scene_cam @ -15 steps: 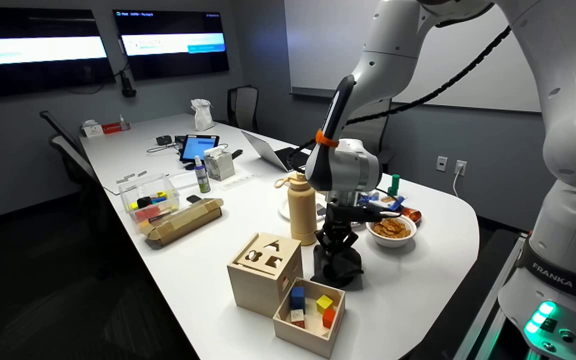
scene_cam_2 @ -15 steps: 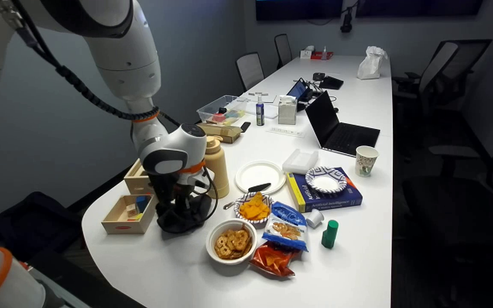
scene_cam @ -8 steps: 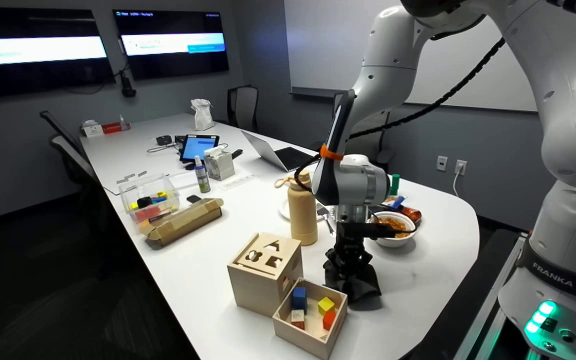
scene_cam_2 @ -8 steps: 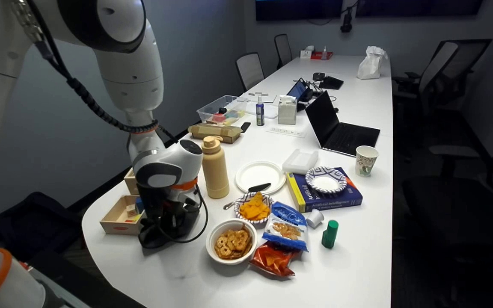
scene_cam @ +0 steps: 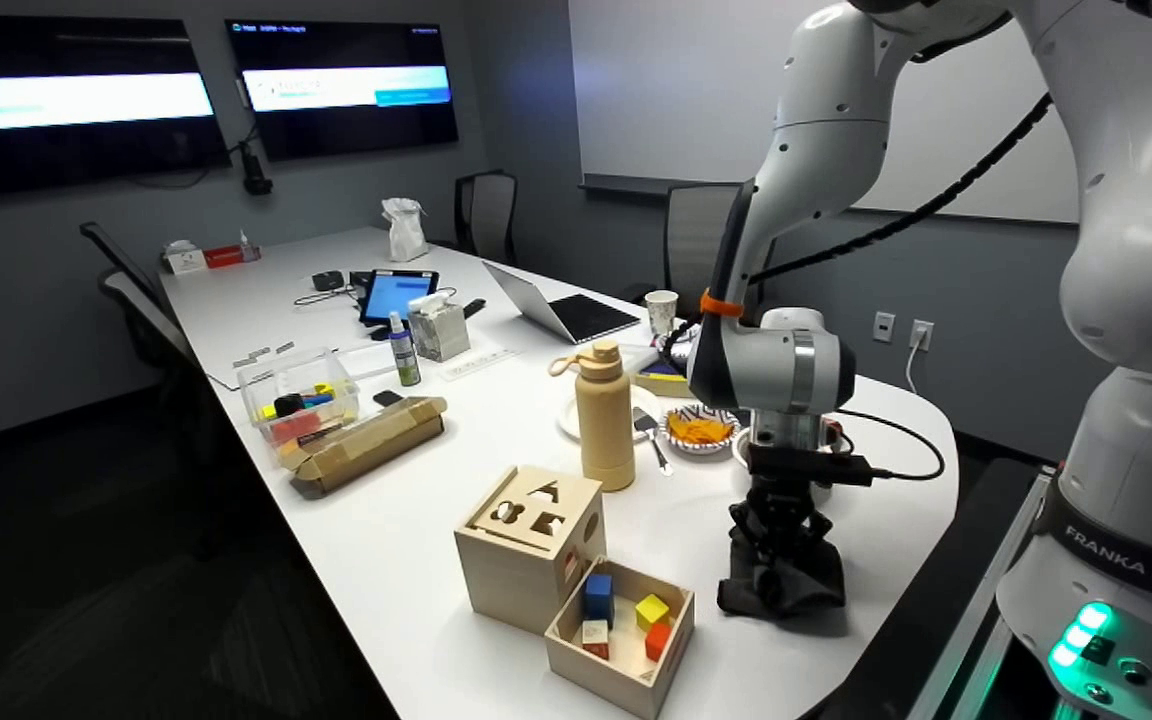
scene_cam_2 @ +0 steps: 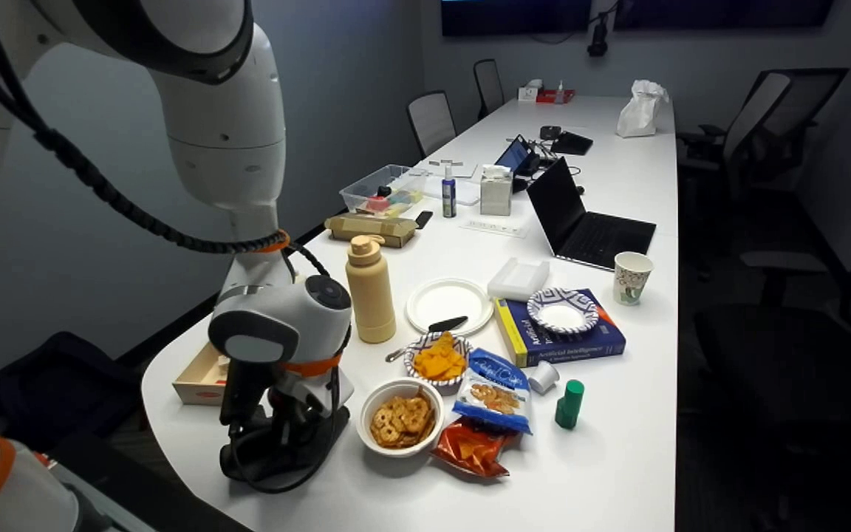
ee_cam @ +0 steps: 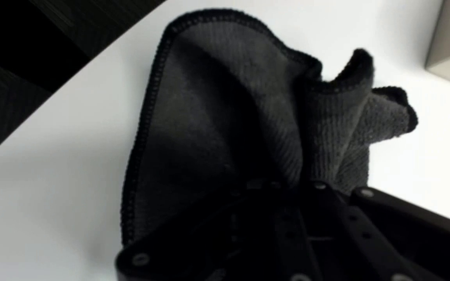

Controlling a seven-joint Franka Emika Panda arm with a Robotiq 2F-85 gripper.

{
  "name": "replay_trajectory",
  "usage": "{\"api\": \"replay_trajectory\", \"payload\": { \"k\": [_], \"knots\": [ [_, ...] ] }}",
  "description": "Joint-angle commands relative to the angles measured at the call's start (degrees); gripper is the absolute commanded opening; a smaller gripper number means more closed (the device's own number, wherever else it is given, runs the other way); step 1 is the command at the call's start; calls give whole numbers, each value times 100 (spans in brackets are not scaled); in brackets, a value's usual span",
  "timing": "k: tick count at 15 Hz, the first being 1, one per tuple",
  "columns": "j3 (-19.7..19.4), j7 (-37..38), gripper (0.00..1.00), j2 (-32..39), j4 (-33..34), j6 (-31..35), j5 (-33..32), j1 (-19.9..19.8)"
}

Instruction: Use the grey towel to wipe the counter.

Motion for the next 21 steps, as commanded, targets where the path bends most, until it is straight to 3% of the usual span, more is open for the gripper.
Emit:
{"api": "replay_trajectory", "payload": {
  "k": [1, 6, 12, 16, 21],
  "knots": [
    [410, -652, 2, -13, -27, 592, 500, -657],
    [687, -782, 2, 148, 445, 1171, 340, -825],
    [965, -1250, 2, 366, 914, 542, -163, -705],
    [939, -1377, 2, 428, 745, -209, -419, -720],
    [1035, -1664, 2, 636, 178, -140, 102, -1297]
  ]
}}
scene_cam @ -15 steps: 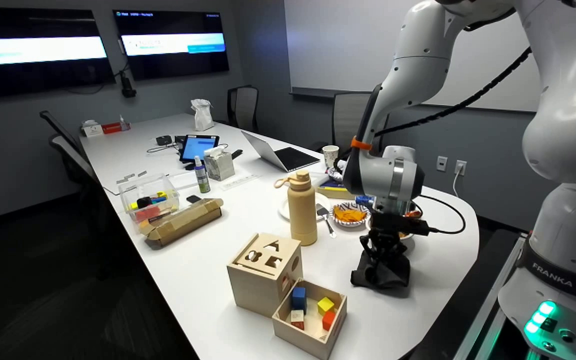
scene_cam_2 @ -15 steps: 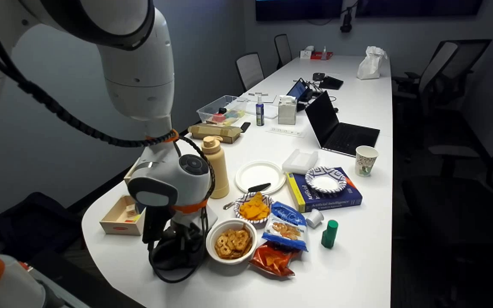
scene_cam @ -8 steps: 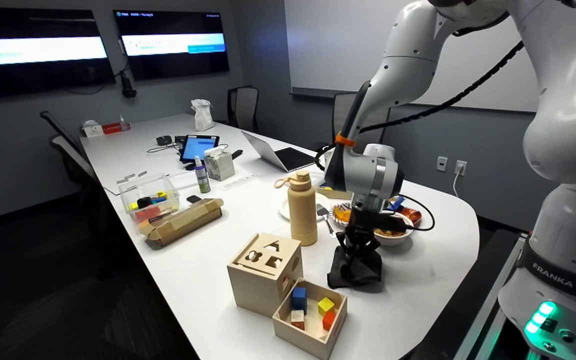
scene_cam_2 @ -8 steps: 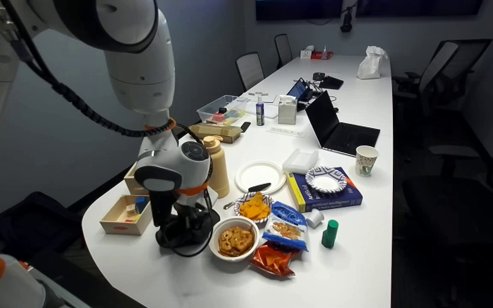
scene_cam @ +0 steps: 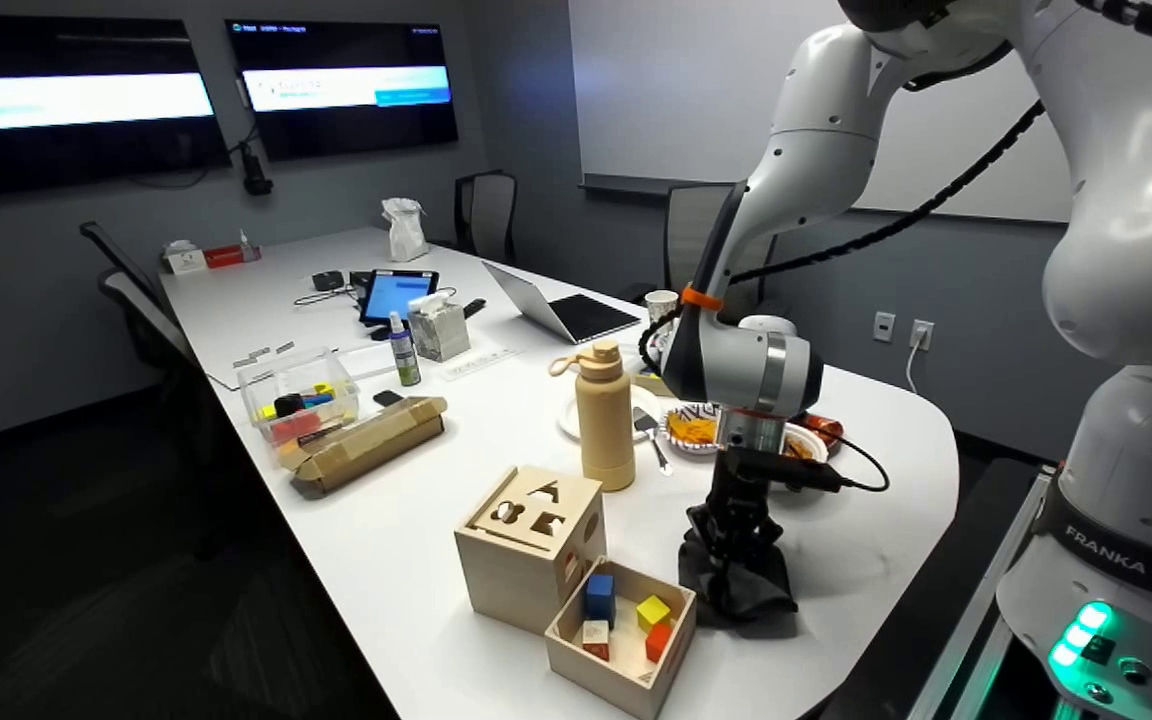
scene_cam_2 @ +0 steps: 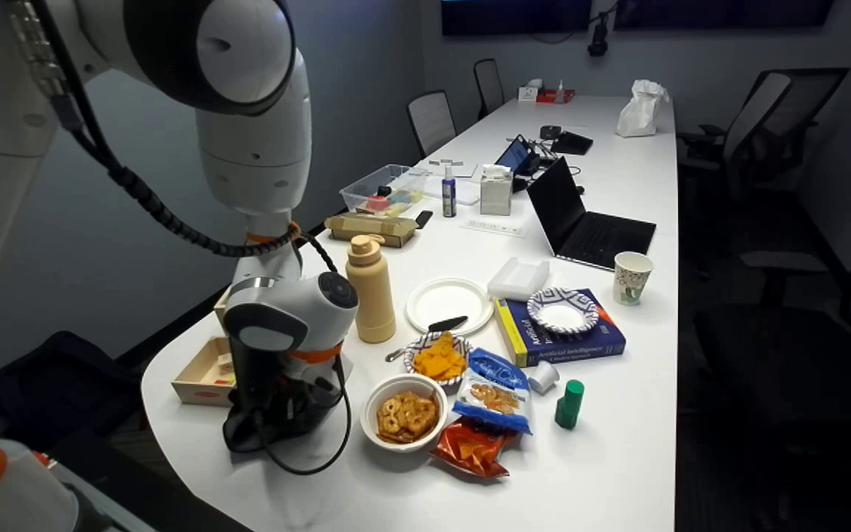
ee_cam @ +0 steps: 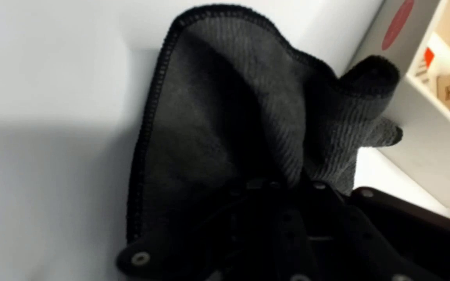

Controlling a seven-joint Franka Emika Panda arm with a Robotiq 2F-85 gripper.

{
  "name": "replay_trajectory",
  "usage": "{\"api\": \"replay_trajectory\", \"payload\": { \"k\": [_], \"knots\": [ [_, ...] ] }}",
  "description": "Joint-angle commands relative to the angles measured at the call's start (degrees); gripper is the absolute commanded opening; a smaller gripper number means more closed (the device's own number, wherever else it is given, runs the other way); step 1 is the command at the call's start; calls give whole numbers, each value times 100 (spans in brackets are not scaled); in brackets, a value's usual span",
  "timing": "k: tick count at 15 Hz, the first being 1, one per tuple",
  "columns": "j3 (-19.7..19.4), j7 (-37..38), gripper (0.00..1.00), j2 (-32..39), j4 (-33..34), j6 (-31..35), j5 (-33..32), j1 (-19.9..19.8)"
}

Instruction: Use the grey towel to wipe the counter.

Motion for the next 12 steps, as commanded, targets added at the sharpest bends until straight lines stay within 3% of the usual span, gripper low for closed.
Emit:
{"api": "replay_trajectory", "payload": {
  "k": [1, 6, 9, 12],
  "knots": [
    [122, -265, 2, 72, -522, 174, 479, -610],
    [552, -775, 2, -10, -767, 1036, 1497, -1558],
    [549, -624, 2, -42, -530, 1278, 1341, -1466],
    [201, -222, 2, -75, -95, 1213, 893, -669]
  ]
}}
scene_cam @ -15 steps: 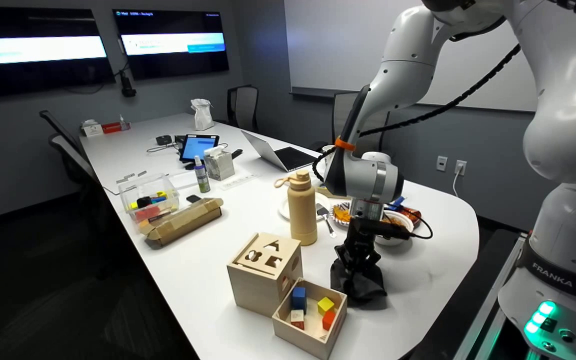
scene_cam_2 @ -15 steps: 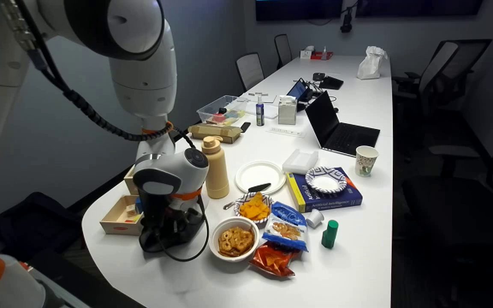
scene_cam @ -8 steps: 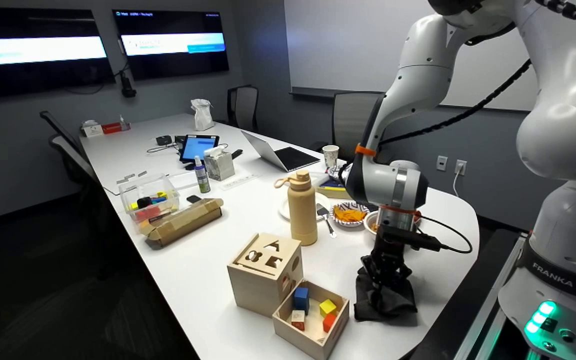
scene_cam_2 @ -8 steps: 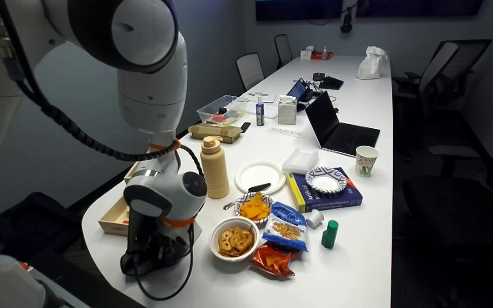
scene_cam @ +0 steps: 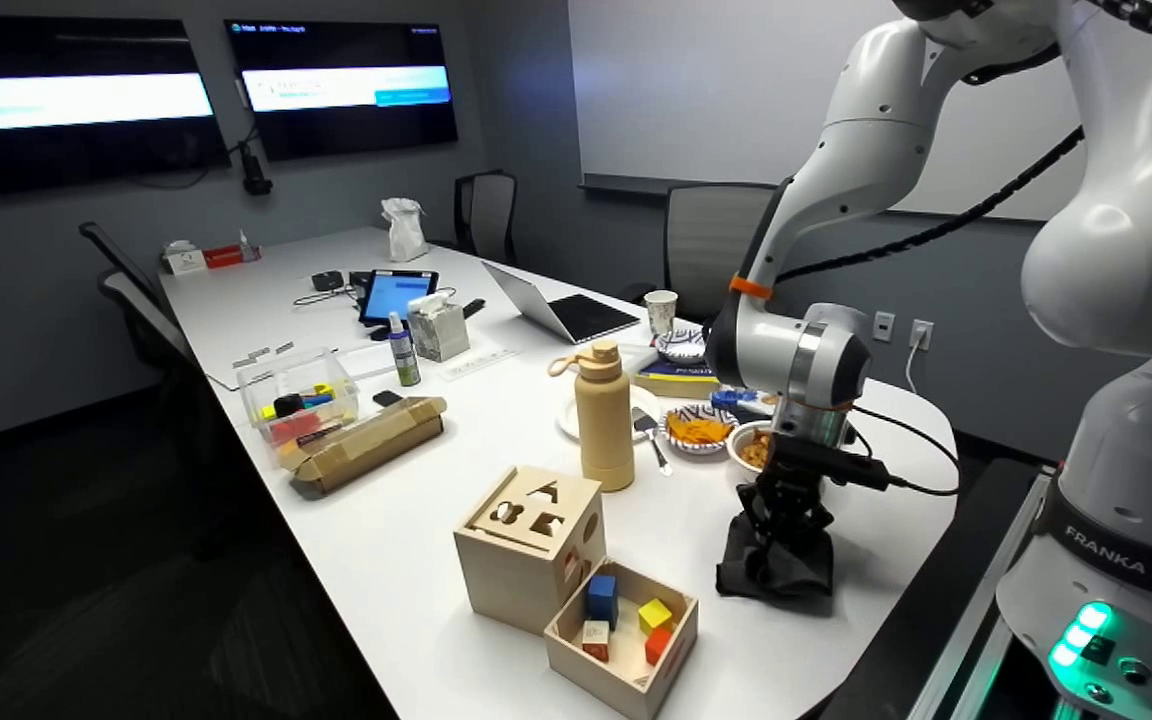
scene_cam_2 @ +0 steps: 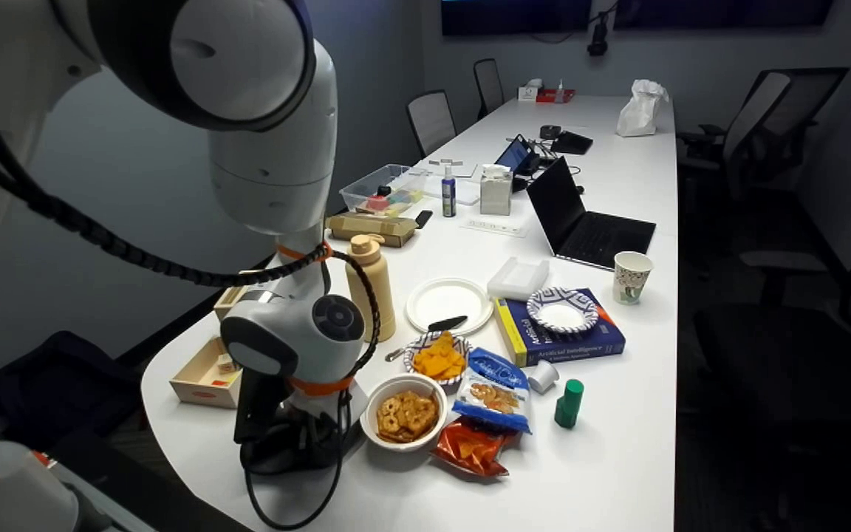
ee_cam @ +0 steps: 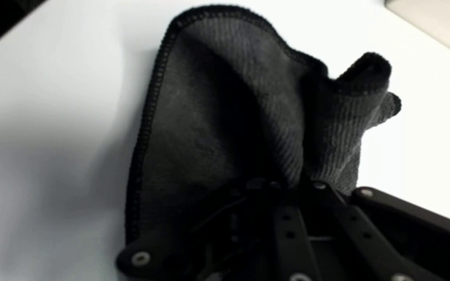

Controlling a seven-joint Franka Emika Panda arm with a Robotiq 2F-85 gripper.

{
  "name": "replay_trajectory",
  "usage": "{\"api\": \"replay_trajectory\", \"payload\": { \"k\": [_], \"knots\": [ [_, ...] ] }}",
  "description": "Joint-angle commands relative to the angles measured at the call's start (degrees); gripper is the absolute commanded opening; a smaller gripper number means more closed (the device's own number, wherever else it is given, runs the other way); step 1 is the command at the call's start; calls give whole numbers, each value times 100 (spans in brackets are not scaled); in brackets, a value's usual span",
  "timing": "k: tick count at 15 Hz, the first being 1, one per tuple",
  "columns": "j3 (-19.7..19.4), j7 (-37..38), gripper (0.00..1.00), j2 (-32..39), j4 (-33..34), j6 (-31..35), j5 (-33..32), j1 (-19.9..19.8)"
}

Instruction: Use the grey towel to wipe the counter.

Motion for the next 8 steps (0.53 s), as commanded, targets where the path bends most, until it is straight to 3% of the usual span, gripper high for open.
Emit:
{"api": "replay_trajectory", "payload": {
  "k": [1, 5, 8],
  "knots": [
    [-423, 460, 2, -56, 551, 43, -462, 1009],
    [-1224, 998, 2, -104, 1161, -326, -1346, 2344],
    [-1422, 926, 2, -18, 1442, -760, -1796, 2648]
  ]
}}
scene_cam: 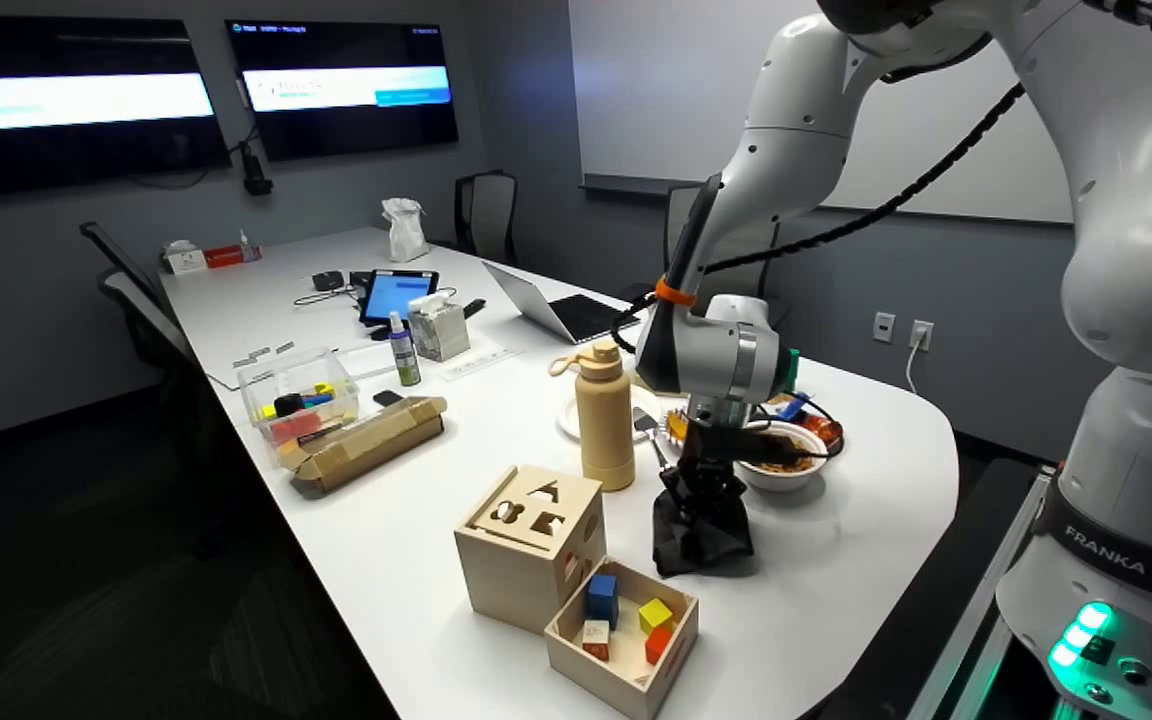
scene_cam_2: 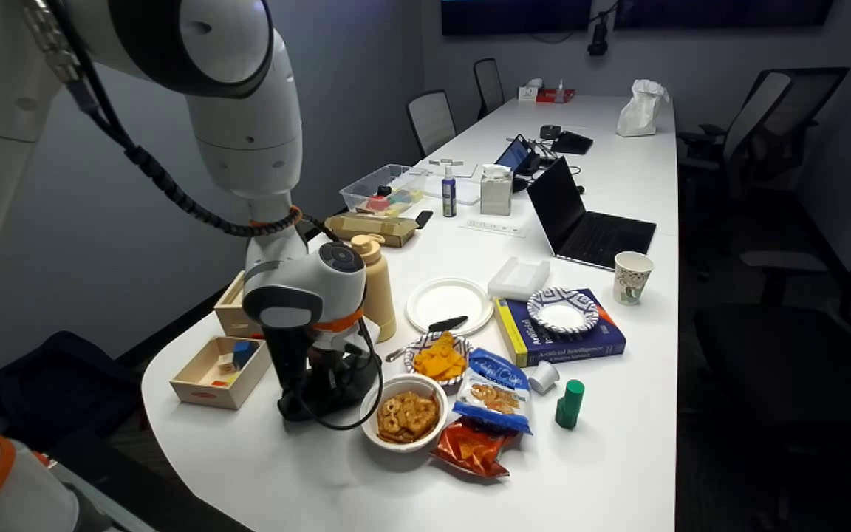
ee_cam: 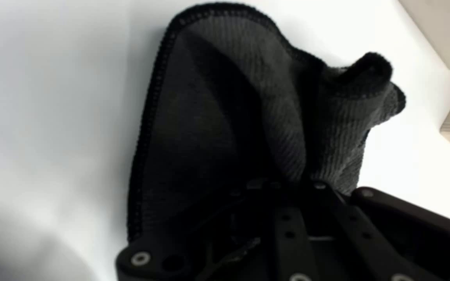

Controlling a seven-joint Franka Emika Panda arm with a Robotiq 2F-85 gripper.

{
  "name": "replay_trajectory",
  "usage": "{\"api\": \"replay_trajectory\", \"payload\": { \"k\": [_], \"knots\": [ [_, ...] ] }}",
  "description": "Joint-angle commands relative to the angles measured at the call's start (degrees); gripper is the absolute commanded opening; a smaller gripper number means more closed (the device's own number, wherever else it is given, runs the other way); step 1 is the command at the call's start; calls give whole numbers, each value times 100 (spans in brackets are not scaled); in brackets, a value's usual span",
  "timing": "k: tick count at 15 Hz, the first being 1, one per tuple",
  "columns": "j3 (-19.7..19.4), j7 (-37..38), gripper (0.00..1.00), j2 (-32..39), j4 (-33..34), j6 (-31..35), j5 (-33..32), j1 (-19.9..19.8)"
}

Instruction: Use the grey towel to wipe the counter.

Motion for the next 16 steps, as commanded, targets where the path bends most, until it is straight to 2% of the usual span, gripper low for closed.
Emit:
{"api": "replay_trajectory", "payload": {
  "k": [1, 4, 10, 13, 16],
  "knots": [
    [-231, -91, 2, 115, 338, -542, -451, 269],
    [-1, -406, 2, 247, 292, -737, -354, 42],
    [108, -562, 2, 255, -203, -609, 16, -397],
    [299, -772, 2, 193, -600, -330, 435, -844],
    [597, -1136, 2, 113, -947, 46, 1110, -1466]
  ]
}}
